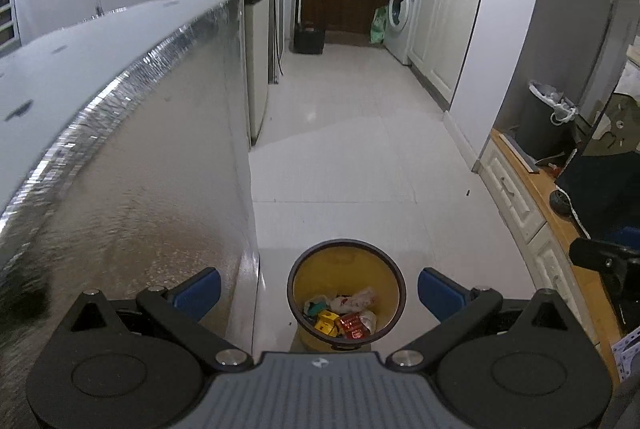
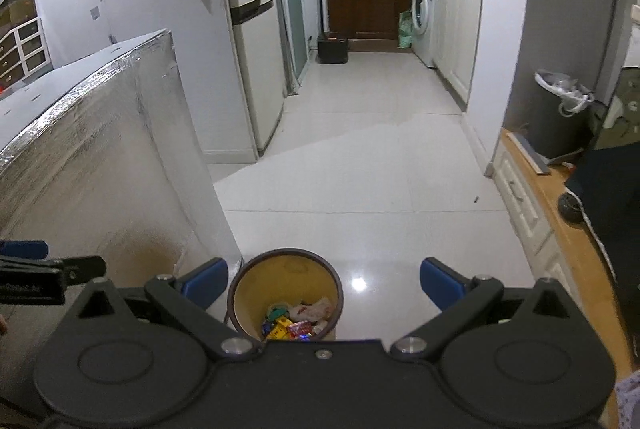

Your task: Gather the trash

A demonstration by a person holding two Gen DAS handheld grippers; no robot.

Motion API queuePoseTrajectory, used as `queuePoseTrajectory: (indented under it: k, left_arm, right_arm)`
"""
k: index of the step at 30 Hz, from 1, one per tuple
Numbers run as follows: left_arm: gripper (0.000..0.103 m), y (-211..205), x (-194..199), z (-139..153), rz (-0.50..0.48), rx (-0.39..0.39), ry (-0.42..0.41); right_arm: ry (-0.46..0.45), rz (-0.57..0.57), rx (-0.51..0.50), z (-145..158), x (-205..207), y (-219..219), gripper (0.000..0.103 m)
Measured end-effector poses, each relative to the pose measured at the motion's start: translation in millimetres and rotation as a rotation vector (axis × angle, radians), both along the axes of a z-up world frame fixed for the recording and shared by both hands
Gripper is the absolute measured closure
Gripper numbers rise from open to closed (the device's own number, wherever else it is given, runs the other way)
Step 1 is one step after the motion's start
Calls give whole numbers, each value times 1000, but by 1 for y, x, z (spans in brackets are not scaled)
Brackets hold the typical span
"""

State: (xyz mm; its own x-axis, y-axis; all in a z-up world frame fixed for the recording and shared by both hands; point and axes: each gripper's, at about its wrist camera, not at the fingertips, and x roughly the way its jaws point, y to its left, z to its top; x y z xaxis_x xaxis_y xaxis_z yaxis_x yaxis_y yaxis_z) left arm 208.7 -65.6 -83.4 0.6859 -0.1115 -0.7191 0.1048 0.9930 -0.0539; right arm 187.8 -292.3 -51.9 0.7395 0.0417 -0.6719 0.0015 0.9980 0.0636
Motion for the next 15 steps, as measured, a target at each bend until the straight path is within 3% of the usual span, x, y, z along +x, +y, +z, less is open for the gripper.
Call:
queuePoseTrajectory:
  k: [7, 15]
  left_arm:
    - [0, 2, -33, 12, 3, 51, -74]
    - [0, 8, -59, 19, -15, 38, -96]
  right_arm:
    - [-40, -6, -7, 12, -33, 2, 0]
    - [-44, -30, -35, 12, -61, 12, 0]
